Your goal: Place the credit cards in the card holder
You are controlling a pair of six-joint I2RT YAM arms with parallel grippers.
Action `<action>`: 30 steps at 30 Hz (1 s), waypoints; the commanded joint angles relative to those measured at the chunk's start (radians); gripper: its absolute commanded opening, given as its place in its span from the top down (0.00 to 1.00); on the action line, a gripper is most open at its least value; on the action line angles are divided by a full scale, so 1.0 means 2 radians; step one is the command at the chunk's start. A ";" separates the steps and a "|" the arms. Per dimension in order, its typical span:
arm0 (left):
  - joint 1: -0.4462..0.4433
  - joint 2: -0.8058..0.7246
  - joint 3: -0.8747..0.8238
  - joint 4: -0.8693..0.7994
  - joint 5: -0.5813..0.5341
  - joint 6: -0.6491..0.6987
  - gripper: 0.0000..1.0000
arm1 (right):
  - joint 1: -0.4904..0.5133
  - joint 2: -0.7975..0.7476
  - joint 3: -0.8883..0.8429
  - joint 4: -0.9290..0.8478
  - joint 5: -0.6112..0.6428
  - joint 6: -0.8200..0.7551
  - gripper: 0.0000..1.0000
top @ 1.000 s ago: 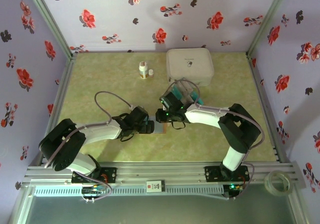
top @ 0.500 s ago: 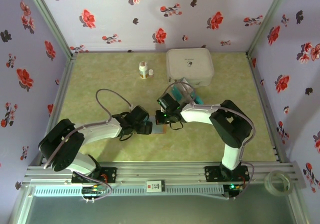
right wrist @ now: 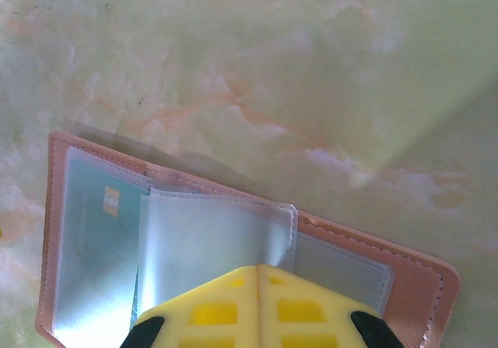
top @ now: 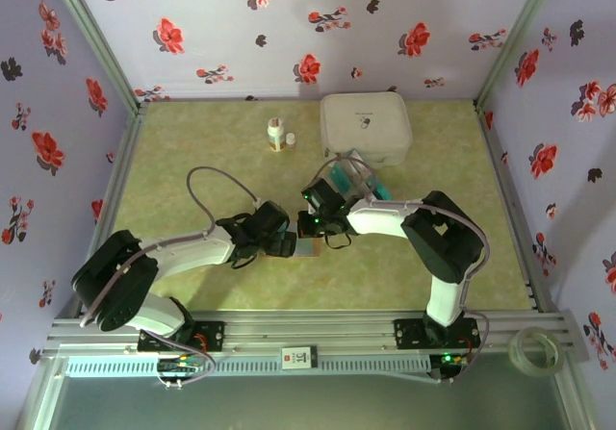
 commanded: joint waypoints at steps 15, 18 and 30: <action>-0.012 0.030 -0.010 0.023 -0.024 0.016 0.00 | 0.002 0.010 0.000 0.005 -0.008 0.010 1.00; -0.015 0.035 -0.014 0.022 -0.031 0.013 0.00 | 0.002 0.009 0.001 0.004 -0.007 0.010 1.00; -0.017 0.035 -0.030 0.022 -0.041 -0.004 0.00 | -0.004 -0.029 -0.003 -0.011 0.014 0.010 0.63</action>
